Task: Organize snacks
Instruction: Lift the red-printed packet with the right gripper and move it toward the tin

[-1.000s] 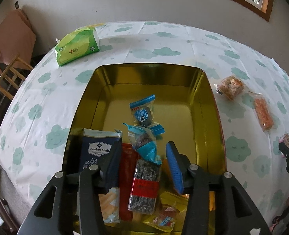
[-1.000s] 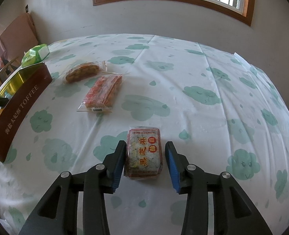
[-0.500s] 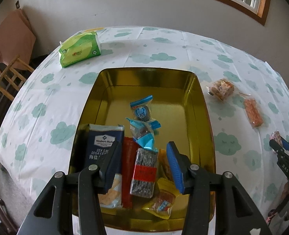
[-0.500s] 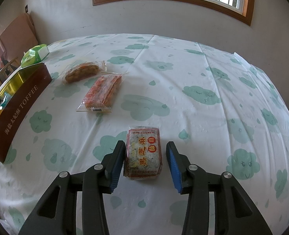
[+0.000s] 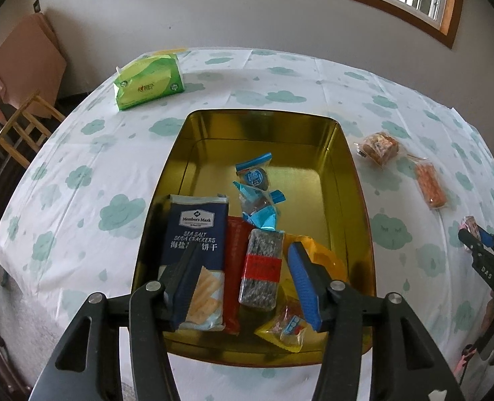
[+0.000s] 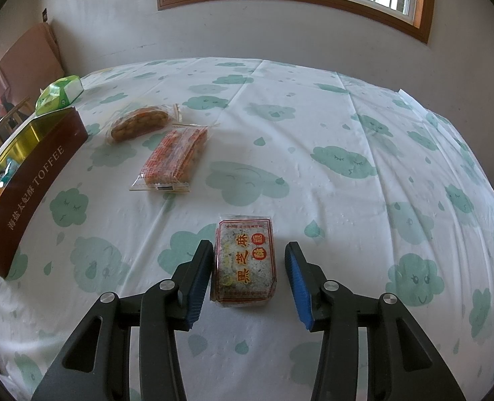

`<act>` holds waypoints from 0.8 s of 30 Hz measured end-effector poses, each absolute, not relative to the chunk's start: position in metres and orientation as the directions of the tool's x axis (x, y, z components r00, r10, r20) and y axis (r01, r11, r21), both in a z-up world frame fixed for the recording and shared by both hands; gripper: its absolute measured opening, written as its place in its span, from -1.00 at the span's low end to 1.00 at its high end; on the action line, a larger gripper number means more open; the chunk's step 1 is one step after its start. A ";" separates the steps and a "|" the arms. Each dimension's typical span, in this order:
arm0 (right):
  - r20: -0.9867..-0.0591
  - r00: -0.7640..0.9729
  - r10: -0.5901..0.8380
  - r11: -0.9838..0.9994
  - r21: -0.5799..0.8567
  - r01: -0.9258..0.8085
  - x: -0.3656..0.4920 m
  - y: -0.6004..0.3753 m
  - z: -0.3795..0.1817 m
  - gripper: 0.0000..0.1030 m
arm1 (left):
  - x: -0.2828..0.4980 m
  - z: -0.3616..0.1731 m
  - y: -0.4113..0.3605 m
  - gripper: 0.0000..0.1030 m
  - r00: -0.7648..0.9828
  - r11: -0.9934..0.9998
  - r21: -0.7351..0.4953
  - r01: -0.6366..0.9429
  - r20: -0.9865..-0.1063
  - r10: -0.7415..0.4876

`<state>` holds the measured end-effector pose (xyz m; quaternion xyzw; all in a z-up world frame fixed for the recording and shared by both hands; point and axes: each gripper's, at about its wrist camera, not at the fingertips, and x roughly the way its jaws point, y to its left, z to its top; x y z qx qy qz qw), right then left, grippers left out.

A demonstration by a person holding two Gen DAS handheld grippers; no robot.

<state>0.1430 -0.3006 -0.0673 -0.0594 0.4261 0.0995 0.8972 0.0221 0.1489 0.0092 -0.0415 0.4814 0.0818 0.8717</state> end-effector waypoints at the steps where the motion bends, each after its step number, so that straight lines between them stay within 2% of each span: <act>1: -0.777 0.616 0.130 0.973 -0.019 -0.229 0.143 -0.300 -0.067 -0.11 | 0.021 0.009 0.150 0.01 0.525 0.983 0.004 -0.182 -0.845 0.101; 3: -0.777 0.617 0.130 0.974 -0.017 -0.227 0.143 -0.301 -0.067 -0.11 | 0.019 0.008 0.151 0.06 0.526 0.983 0.005 -0.183 -0.845 0.102; 5: -0.777 0.617 0.127 0.974 -0.021 -0.227 0.145 -0.301 -0.067 -0.11 | 0.018 0.008 0.152 0.24 0.524 0.982 0.009 -0.190 -0.845 0.110; 7: -0.777 0.617 0.123 0.975 -0.020 -0.220 0.144 -0.302 -0.068 -0.12 | 0.016 0.008 0.153 0.31 0.529 0.981 0.012 -0.195 -0.841 0.115; 10: -0.777 0.618 0.115 0.978 -0.021 -0.209 0.142 -0.304 -0.068 -0.16 | 0.014 0.008 0.155 0.32 0.533 0.982 0.011 -0.191 -0.838 0.113; 15: -0.782 0.615 0.102 0.978 -0.033 -0.204 0.139 -0.298 -0.066 -0.36 | 0.012 0.007 0.159 0.32 0.533 0.980 0.000 -0.198 -0.839 0.108; 24: -0.790 0.608 0.079 0.985 -0.033 -0.172 0.133 -0.292 -0.063 -0.39 | 0.006 0.011 0.161 0.32 0.555 0.981 -0.013 -0.192 -0.826 0.097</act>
